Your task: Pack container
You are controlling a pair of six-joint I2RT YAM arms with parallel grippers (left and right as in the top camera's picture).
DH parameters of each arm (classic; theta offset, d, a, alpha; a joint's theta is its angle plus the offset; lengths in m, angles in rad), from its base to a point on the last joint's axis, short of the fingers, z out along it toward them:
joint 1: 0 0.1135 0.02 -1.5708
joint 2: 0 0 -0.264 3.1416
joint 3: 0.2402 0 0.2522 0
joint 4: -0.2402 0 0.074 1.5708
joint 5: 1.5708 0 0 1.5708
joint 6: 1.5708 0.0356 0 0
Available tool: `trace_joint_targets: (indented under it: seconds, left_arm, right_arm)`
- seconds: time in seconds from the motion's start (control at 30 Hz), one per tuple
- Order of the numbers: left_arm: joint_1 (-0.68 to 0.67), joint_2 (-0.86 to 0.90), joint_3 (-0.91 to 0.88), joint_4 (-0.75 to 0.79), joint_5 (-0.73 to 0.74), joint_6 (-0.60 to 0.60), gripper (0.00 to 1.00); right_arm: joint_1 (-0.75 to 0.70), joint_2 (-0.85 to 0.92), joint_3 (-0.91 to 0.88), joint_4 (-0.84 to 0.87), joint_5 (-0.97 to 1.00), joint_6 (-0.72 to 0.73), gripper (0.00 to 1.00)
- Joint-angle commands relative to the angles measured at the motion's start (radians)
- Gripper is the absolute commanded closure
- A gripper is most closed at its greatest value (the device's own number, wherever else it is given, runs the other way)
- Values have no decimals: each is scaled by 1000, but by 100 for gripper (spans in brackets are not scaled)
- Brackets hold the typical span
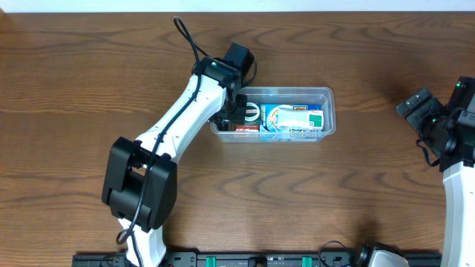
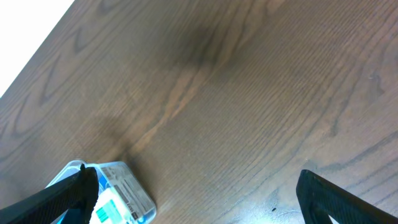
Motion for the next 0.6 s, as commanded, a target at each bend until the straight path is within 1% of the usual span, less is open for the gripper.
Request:
trace_joint_targets:
  seconds: [0.0, 0.2, 0.33, 0.43, 0.57]
  left_arm:
    - [4, 0, 27, -3, -18, 3, 38]
    - [3, -2, 148, -63, -18, 3, 37]
    - [3, -3, 245, -143, -18, 6, 37]
    - [5, -13, 303, -218, -18, 6, 33]
    - [20, -70, 315, -268, -18, 6, 31]
  right_arm:
    - [-2, 2, 1, -2, 3, -12, 1]
    - [-2, 2, 1, -2, 4, -12, 1]
    - [-2, 2, 1, -2, 4, -12, 1]
    - [-2, 2, 1, -2, 4, -12, 1]
    - [-2, 2, 1, -2, 4, -12, 1]
